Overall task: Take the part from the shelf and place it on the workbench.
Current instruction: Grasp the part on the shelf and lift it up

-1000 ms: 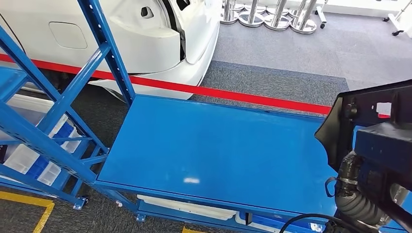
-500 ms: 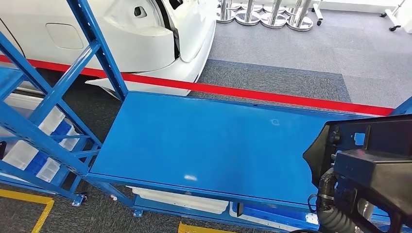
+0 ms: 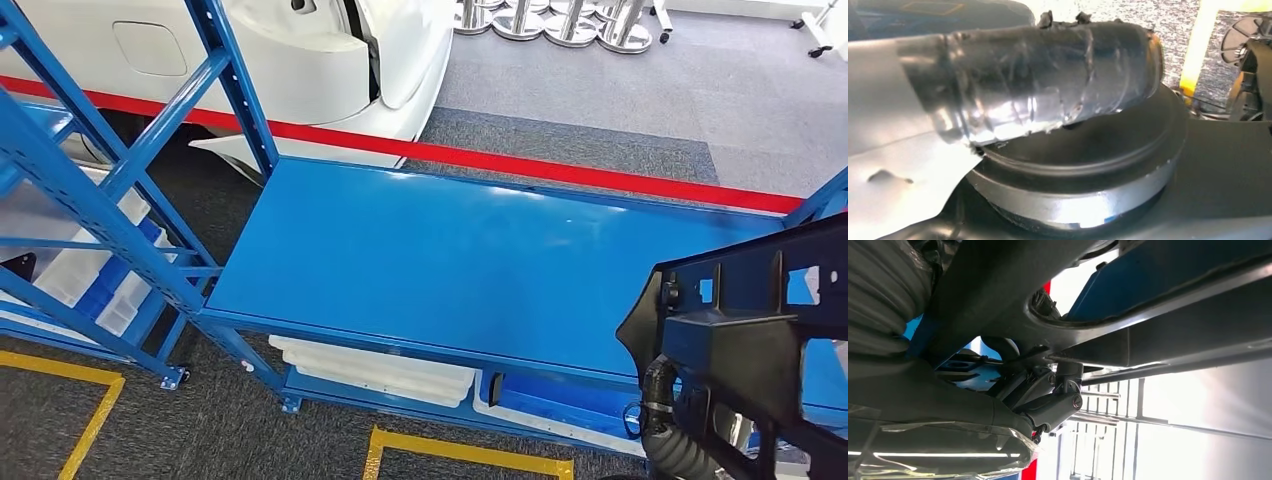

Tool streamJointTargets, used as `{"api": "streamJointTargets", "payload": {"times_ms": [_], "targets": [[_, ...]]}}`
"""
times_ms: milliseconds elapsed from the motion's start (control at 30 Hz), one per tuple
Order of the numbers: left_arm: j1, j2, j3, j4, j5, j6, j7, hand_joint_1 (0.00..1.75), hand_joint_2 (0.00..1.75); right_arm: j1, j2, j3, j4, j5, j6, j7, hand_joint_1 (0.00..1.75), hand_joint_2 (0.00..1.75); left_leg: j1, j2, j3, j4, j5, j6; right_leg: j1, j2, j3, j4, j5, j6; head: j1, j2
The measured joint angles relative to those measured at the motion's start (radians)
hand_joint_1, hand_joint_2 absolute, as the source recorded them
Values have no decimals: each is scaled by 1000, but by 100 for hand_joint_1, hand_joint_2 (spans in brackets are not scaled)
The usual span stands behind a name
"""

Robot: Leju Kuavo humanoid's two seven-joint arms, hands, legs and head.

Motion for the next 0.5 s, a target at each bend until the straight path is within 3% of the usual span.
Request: {"api": "streamJointTargets", "payload": {"times_ms": [33, 100, 133, 167, 200, 267, 300, 333, 367, 400, 433, 500], "targets": [[0, 0, 0, 0, 0, 0, 0, 0, 0, -1, 0, 0, 0, 0, 0, 0, 175, 175, -1, 0, 1, -3, 9, -8, 2, 3, 15, -30, -9, -10, -2, 0], [1, 0, 1, 0, 0, 1, 2, 0, 0, -2, 0, 0, 2, 3, 0, 1, 175, 175, 2, -1, 2, -11, 21, -22, 5, 3, 2, -36, 1, -35, -4, 0], [2, 1, 1, 0, 0, 1, 4, 0, 0, -2, 0, 1, 2, 5, -1, 2, 175, 175, 3, 0, -3, -3, 6, -26, 6, 0, -5, -36, 10, -46, -5, 0], [2, 1, 2, 0, 0, 1, 6, 0, 0, -2, 0, 1, 3, 8, -1, 2, 175, 175, 3, 0, -12, 23, -29, -28, 6, -4, -13, -39, 22, -57, -6, 0], [2, 1, 2, 0, 0, 1, 7, 0, 0, -3, 0, 1, 4, 11, -2, 4, 175, 175, 2, 0, -27, 72, -82, -28, 7, -7, -24, -41, 34, -66, -7, 0], [1, 2, 3, 0, 0, 1, 9, 0, 0, -3, 0, 1, 7, 15, -2, 8, 175, 175, -2, 0, -58, 210, -190, -26, 14, -9, -51, -40, 56, -74, -9, 0], [1, 2, 4, 0, 0, 1, 9, 0, 0, -2, 0, 1, 9, 18, -2, 10, 175, 175, -3, 0, -63, 267, -215, -24, 19, -10, -64, -38, 68, -77, -9, 0], [2, 3, 4, 0, 0, 1, 8, 0, 0, -2, 0, 1, 10, 20, -3, 12, 175, 175, -5, 0, -56, 298, -213, -21, 23, -10, -79, -36, 79, -78, -9, 0], [2, 3, 4, -1, 0, 2, 8, 0, 0, -2, 0, 1, 12, 22, -3, 13, 175, 175, -7, 0, -33, 296, -192, -17, 27, -9, -93, -33, 90, -78, -10, 0], [3, 3, 5, -1, 0, 2, 7, 0, 0, -2, -1, 1, 13, 24, -3, 15, 175, 175, -10, 0, 7, 258, -162, -10, 31, -8, -107, -30, 101, -78, -10, 0], [4, 3, 5, -1, 0, 3, 5, 0, 0, -2, -1, 0, 13, 26, -4, 18, 175, 175, -14, -1, 59, 194, -140, -1, 34, -8, -121, -26, 110, -77, -10, 0], [9, 4, 5, 0, 0, 8, 1, 0, 0, -2, -1, -1, 14, 29, -4, 22, 175, 175, -22, -1, 159, 49, -136, 15, 38, -7, -141, -18, 125, -72, -9, 0]]}}
